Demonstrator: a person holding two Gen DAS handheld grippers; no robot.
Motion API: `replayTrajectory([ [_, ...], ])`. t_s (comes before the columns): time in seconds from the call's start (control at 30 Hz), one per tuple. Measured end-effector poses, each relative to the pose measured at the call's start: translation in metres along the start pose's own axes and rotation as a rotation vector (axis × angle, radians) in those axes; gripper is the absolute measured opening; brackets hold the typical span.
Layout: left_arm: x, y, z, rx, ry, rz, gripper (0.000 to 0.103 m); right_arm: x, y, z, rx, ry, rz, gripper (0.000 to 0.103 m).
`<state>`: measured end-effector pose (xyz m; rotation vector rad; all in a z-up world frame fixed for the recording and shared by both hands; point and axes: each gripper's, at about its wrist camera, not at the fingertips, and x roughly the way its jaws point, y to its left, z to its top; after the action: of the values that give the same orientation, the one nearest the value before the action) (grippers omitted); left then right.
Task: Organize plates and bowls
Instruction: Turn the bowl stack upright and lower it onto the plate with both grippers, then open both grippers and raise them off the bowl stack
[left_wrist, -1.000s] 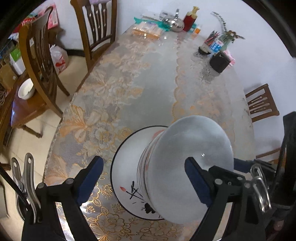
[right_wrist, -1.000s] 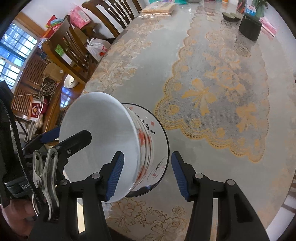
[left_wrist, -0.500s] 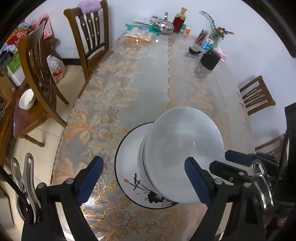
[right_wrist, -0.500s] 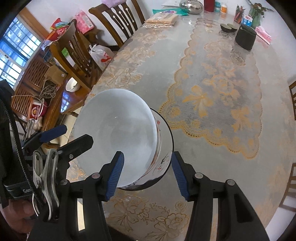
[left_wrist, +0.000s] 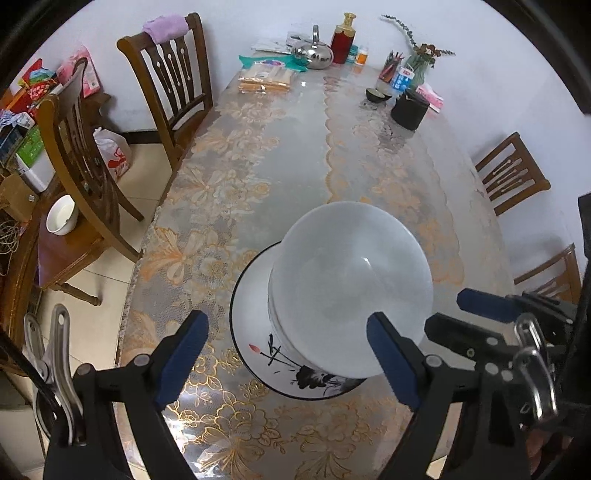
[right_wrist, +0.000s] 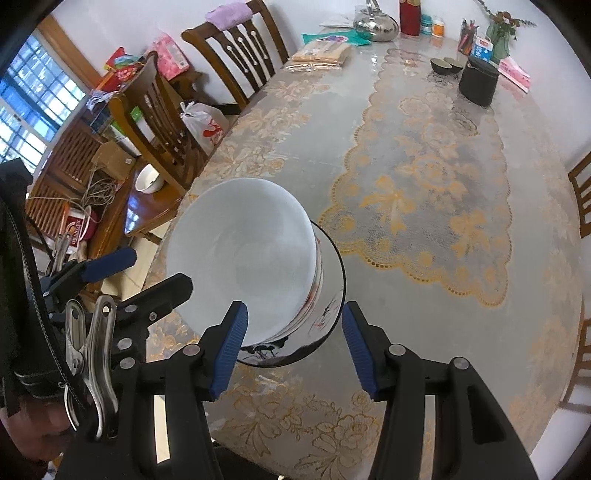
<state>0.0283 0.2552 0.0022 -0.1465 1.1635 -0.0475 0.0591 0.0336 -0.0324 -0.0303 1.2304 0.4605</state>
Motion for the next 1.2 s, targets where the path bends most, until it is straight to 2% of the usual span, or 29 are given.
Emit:
replayTrajectory([
  [0.43,-0.031,-0.034,-0.007,-0.067,-0.049,0.092,0.089,-0.029,-0.01,-0.008,-0.131,-0.029,0.098,0.055],
  [0.53,-0.038,-0.043,-0.013,-0.06,-0.064,0.127,0.089,-0.035,-0.014,-0.011,-0.161,-0.038,0.121,0.055],
  [0.6,-0.042,-0.048,-0.018,-0.049,-0.079,0.185,0.089,-0.037,-0.015,-0.015,-0.186,-0.049,0.122,0.056],
  [0.7,-0.047,-0.049,-0.026,-0.05,-0.08,0.209,0.089,-0.041,-0.016,-0.019,-0.19,-0.054,0.13,0.057],
  [0.93,-0.049,-0.045,-0.035,-0.076,-0.095,0.192,0.091,-0.052,-0.01,-0.026,-0.235,-0.083,0.135,0.06],
  [1.07,-0.048,-0.041,-0.036,-0.083,-0.083,0.215,0.099,-0.054,-0.006,-0.03,-0.243,-0.082,0.107,0.061],
  [1.13,-0.05,-0.035,-0.037,-0.098,-0.103,0.227,0.099,-0.054,-0.003,-0.032,-0.245,-0.074,0.112,0.061],
  [1.2,-0.047,-0.026,-0.038,-0.117,-0.09,0.233,0.099,-0.053,0.003,-0.035,-0.273,-0.068,0.091,0.062],
])
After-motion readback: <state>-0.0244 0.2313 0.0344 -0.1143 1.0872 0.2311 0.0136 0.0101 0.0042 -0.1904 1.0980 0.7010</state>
